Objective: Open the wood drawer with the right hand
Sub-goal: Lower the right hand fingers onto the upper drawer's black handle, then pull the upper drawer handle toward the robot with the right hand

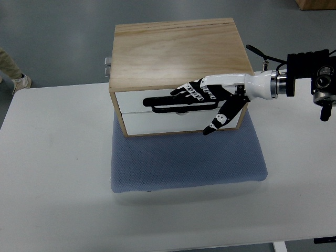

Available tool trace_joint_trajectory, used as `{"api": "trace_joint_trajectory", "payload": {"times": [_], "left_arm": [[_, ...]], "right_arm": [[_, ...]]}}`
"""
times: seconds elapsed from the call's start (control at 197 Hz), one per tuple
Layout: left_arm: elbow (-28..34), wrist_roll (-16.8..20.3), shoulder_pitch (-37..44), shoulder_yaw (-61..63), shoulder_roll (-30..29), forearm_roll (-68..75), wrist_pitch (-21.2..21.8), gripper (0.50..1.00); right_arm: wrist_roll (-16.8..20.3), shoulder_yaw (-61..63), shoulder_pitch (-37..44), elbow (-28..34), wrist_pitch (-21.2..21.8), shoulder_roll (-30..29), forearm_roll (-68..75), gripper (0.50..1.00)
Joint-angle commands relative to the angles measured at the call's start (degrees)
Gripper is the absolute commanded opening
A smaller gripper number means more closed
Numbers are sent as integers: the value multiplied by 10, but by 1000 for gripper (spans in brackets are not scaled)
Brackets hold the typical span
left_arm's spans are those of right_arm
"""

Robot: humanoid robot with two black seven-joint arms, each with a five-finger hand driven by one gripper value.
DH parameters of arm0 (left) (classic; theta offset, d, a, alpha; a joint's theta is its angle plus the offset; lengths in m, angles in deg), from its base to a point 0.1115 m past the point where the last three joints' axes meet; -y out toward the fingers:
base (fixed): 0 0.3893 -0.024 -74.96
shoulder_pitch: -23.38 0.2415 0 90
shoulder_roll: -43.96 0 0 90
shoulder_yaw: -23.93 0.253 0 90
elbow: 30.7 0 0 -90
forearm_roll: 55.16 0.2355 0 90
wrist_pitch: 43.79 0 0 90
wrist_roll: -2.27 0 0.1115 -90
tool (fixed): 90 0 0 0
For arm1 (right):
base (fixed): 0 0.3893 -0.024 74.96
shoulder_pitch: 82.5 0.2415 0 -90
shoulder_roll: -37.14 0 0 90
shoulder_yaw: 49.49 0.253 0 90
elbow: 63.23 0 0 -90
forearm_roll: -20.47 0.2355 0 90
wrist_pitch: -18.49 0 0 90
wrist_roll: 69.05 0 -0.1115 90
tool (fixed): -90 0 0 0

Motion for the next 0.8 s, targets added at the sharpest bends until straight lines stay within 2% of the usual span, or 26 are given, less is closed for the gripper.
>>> {"api": "trace_joint_trajectory", "payload": {"times": [0.0, 0.305, 0.793], "left_arm": [[0, 0, 0, 0, 0, 0, 0, 1000], [0, 0, 0, 0, 0, 0, 0, 1000], [0, 0, 0, 0, 0, 0, 0, 1000]], "right_arm": [[0, -1, -2, -3, -3, 1, -4, 952], [0, 0, -10, -28, -3, 0, -11, 952], [0, -1, -28, -27, -2, -3, -15, 952]]}}
